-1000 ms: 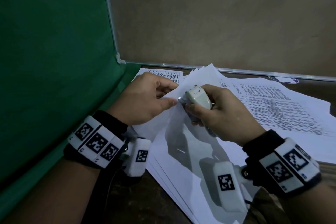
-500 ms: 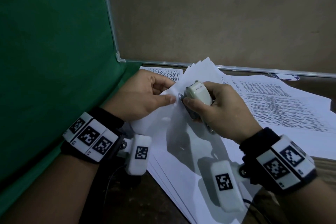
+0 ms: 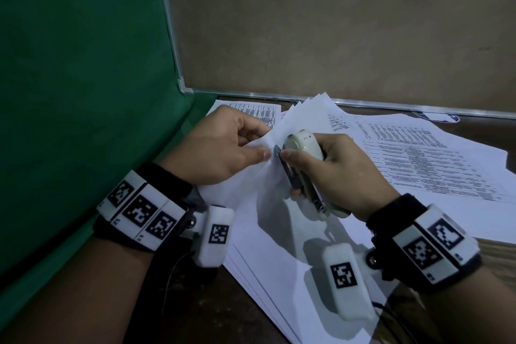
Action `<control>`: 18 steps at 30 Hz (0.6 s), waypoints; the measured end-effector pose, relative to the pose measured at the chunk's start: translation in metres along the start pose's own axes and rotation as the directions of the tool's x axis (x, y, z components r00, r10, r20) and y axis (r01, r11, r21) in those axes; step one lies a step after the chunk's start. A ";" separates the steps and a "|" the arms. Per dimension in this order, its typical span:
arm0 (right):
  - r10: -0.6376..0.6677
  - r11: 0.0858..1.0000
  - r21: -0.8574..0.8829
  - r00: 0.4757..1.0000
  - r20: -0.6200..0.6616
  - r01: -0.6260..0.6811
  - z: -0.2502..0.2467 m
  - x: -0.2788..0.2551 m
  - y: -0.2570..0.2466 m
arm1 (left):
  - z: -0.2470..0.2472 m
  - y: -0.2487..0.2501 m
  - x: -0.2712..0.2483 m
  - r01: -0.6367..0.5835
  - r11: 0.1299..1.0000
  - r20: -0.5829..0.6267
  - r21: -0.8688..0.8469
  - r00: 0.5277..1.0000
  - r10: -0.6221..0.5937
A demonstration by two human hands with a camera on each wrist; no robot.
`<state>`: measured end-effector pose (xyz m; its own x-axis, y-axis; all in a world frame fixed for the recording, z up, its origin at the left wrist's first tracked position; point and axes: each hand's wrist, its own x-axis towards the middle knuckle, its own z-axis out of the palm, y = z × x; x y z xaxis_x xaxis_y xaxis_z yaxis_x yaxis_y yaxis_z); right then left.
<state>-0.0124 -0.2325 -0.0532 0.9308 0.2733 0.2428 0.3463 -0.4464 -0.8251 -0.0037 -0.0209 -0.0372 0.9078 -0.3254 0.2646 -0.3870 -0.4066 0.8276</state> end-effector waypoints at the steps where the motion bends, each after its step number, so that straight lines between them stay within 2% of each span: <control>1: -0.011 1.000 -0.012 1.000 -0.002 0.011 0.000 0.001 0.001 | -0.001 0.000 0.000 -0.001 1.000 -0.001 0.024 1.000 0.001; 5: -0.136 0.980 -0.157 0.988 -0.077 0.122 -0.001 0.004 0.002 | -0.002 0.003 -0.001 -0.017 0.995 -0.012 0.097 1.000 0.018; 8: -0.193 0.962 -0.224 0.971 -0.139 0.159 0.000 0.006 0.005 | -0.001 0.005 -0.001 -0.009 0.994 -0.021 0.105 1.000 0.011; 12: -0.191 0.961 -0.227 0.973 -0.128 0.159 0.001 0.006 0.006 | 0.001 0.006 -0.003 0.015 0.991 -0.005 0.134 1.000 -0.015; 18: -0.168 0.955 -0.264 0.979 -0.119 0.132 0.001 0.006 0.008 | 0.008 0.008 -0.003 0.016 0.973 -0.095 0.230 0.995 0.006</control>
<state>-0.0037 -0.2336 -0.0587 0.8664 0.2416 0.4371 0.4850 -0.6153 -0.6214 -0.0108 -0.0301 -0.0350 0.9169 -0.2450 0.3151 -0.3988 -0.5976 0.6956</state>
